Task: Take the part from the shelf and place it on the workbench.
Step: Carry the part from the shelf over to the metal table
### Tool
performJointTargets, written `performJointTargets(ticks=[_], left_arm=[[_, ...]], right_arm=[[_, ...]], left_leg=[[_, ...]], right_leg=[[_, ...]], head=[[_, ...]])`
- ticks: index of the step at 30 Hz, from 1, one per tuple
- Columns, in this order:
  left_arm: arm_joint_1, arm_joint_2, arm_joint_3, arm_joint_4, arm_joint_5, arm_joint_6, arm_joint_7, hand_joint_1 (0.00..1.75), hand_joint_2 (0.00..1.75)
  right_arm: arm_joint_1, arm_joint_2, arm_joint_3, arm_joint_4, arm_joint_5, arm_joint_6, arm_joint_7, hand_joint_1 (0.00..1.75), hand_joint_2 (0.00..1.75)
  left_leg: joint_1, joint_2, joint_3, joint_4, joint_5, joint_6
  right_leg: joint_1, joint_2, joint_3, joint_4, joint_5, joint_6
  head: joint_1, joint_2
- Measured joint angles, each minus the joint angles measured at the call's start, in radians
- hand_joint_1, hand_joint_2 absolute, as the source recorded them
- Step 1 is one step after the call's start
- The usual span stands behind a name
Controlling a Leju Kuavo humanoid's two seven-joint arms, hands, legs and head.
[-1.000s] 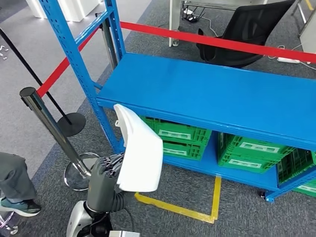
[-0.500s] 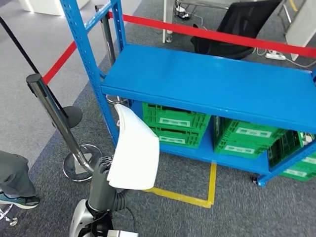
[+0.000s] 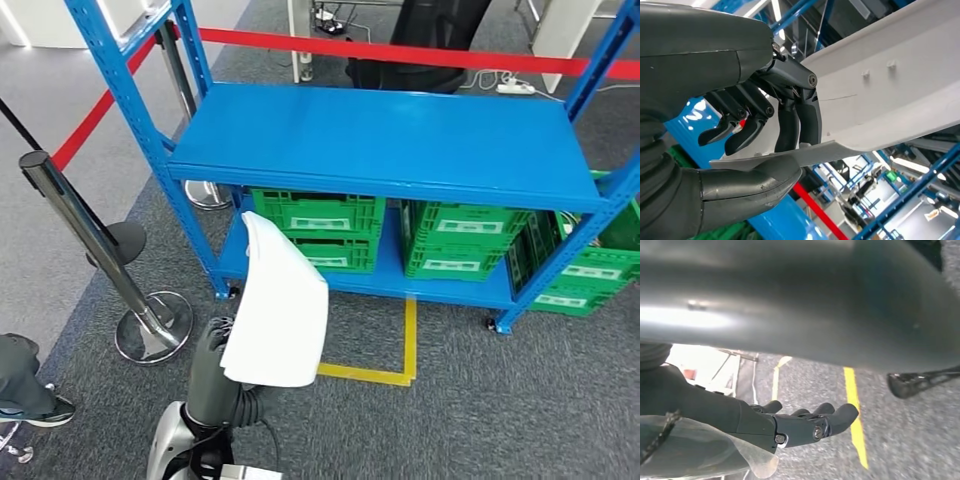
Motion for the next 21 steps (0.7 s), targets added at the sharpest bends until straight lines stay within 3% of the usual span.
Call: performJointTargets(ticks=[1, 2, 4, 6, 8, 10, 11, 12, 14, 15, 16, 18, 19, 21], left_arm=[[0.0, 0.0, 0.0, 0.002, 0.002, 0.001, -0.002, 1.75, 1.75], [0.0, 0.0, -0.001, 0.005, 0.004, 0.002, -0.002, 1.75, 1.75], [-0.002, 0.0, -0.001, 0.007, 0.005, 0.003, -0.003, 1.75, 1.75], [-0.004, -0.001, -0.002, 0.008, 0.005, 0.004, -0.004, 1.75, 1.75], [-0.005, -0.001, -0.004, 0.009, 0.005, 0.005, -0.005, 1.75, 1.75], [-0.008, -0.002, -0.006, 0.01, 0.005, 0.006, -0.005, 1.75, 1.75], [-0.009, -0.002, -0.008, 0.011, 0.005, 0.007, -0.005, 1.75, 1.75], [-0.011, -0.003, -0.008, 0.012, 0.005, 0.007, -0.005, 1.75, 1.75], [-0.012, -0.004, -0.009, 0.014, 0.005, 0.008, -0.005, 1.75, 1.75], [-0.012, -0.004, -0.009, 0.015, 0.005, 0.009, -0.005, 1.75, 1.75], [-0.012, -0.004, -0.009, 0.017, 0.005, 0.009, -0.005, 1.75, 1.75], [-0.012, -0.004, -0.009, 0.019, 0.005, 0.01, -0.005, 1.75, 1.75], [-0.012, -0.004, -0.009, 0.019, 0.005, 0.011, -0.005, 1.75, 1.75], [-0.014, -0.004, -0.009, 0.02, 0.004, 0.013, -0.005, 1.75, 1.75]], right_arm=[[0.001, 0.0, -0.003, 0.0, 0.001, -0.001, 0.0, 0.0, 0.0], [0.002, 0.0, -0.006, 0.0, 0.001, -0.002, 0.0, 0.0, 0.0], [0.003, 0.0, -0.012, 0.0, 0.002, -0.004, 0.001, 0.0, 0.0], [0.002, 0.001, -0.015, 0.0, 0.002, -0.004, 0.001, 0.0, 0.0], [0.003, 0.001, -0.018, 0.0, 0.002, -0.004, 0.0, 0.0, 0.0], [0.007, -0.001, -0.02, 0.0, 0.002, -0.005, -0.003, 0.0, 0.0], [0.008, -0.002, -0.021, 0.0, 0.002, -0.005, -0.004, 0.0, 0.0], [0.009, -0.002, -0.022, 0.0, 0.003, -0.005, -0.005, 0.0, 0.0], [0.009, -0.003, -0.022, 0.0, 0.003, -0.005, -0.003, 0.0, 0.0], [0.009, -0.003, -0.022, 0.0, 0.003, -0.005, -0.002, 0.0, 0.0], [0.009, -0.003, -0.022, 0.0, 0.003, -0.005, -0.001, 0.0, 0.0], [0.011, -0.004, -0.022, 0.0, 0.003, -0.006, -0.002, 0.0, 0.0], [0.011, -0.004, -0.023, 0.0, 0.003, -0.006, -0.002, 0.0, 0.0], [0.01, -0.005, -0.026, 0.0, 0.003, -0.007, -0.001, 0.0, 0.0]], left_leg=[[0.0, -0.002, 0.004, 0.036, -0.006, 0.001], [0.0, -0.004, 0.022, 0.037, 0.009, 0.004], [-0.002, -0.018, 0.102, -0.066, 0.066, 0.018], [-0.003, -0.053, 0.184, -0.203, 0.089, 0.036], [-0.006, -0.072, 0.209, -0.26, 0.087, 0.043], [-0.005, -0.059, 0.202, -0.274, 0.101, 0.045], [-0.002, -0.051, 0.195, -0.28, 0.11, 0.05], [0.0, -0.042, 0.187, -0.285, 0.119, 0.055], [0.001, -0.024, 0.163, -0.284, 0.135, 0.062], [0.0, -0.015, 0.149, -0.281, 0.143, 0.062], [0.0, -0.005, 0.135, -0.276, 0.151, 0.061], [0.0, 0.013, 0.104, -0.264, 0.163, 0.057], [0.001, 0.019, 0.09, -0.255, 0.167, 0.054], [-0.001, 0.03, 0.065, -0.235, 0.174, 0.045]], right_leg=[[0.001, 0.005, -0.014, 0.004, 0.01, 0.0], [0.002, 0.01, -0.03, 0.01, 0.019, 0.001], [0.005, 0.024, -0.059, 0.019, 0.034, 0.003], [0.007, 0.036, -0.08, 0.026, 0.049, 0.008], [0.004, 0.047, -0.094, 0.026, 0.068, 0.022], [0.001, 0.054, -0.107, 0.024, 0.076, 0.036], [0.001, 0.051, -0.118, 0.035, 0.059, 0.04], [0.001, 0.044, -0.132, 0.063, 0.025, 0.044], [-0.002, 0.028, -0.17, 0.181, -0.069, 0.05], [-0.003, 0.025, -0.185, 0.247, -0.099, 0.055], [-0.005, 0.024, -0.19, 0.298, -0.107, 0.06], [-0.008, 0.021, -0.16, 0.31, -0.061, 0.068], [-0.01, 0.015, -0.122, 0.27, -0.031, 0.071], [-0.01, -0.01, -0.014, 0.13, -0.022, 0.072]], head=[[0.0, 0.0], [0.0, 0.0], [0.0, 0.0], [0.0, 0.0], [0.0, 0.0], [-0.002, 0.0], [0.0, 0.0], [0.003, 0.0], [0.009, 0.0], [0.01, 0.0], [0.01, 0.0], [0.012, 0.0], [0.012, 0.0], [0.013, 0.0]])
